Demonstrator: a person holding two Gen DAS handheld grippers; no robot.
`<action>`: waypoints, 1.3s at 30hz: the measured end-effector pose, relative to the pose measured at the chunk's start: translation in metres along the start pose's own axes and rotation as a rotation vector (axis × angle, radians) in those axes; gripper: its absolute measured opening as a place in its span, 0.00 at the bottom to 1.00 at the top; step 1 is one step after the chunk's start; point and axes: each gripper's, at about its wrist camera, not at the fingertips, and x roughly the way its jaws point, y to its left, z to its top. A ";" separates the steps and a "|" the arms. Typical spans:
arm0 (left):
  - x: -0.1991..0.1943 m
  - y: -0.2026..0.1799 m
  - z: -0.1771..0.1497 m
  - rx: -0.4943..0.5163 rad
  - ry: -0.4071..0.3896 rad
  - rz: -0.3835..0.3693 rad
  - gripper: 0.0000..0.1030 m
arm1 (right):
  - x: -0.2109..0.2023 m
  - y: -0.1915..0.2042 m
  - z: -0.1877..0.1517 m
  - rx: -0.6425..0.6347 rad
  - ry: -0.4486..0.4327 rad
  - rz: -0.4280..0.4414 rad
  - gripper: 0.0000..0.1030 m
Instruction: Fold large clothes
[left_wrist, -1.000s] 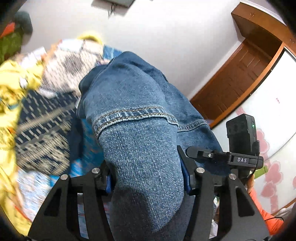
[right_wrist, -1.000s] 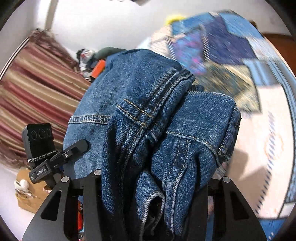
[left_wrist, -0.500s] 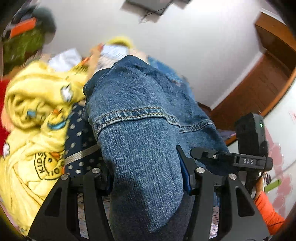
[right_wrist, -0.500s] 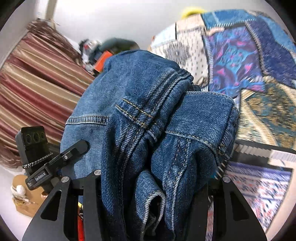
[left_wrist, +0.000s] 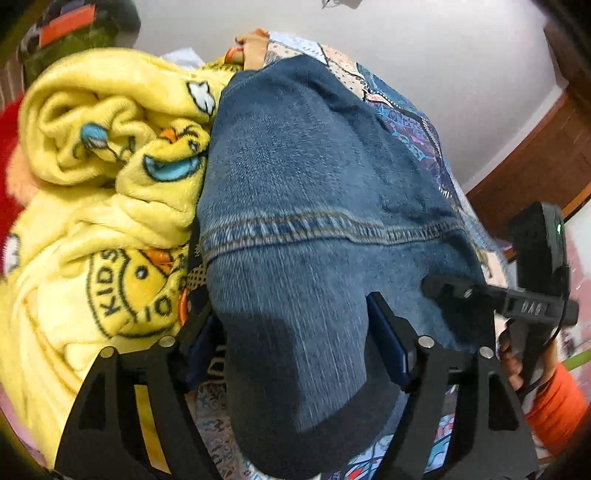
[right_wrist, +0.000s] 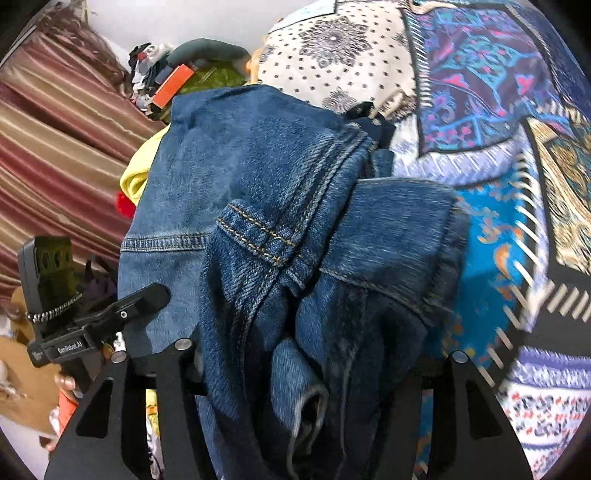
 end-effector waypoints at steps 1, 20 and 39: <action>-0.005 -0.006 -0.004 0.026 -0.006 0.033 0.78 | -0.005 -0.002 -0.001 0.008 -0.002 0.007 0.53; -0.037 -0.043 -0.058 0.259 -0.046 0.399 0.88 | -0.049 0.042 -0.053 -0.240 -0.092 -0.307 0.71; -0.145 -0.088 -0.079 0.153 -0.159 0.361 0.91 | -0.149 0.045 -0.076 -0.161 -0.147 -0.308 0.75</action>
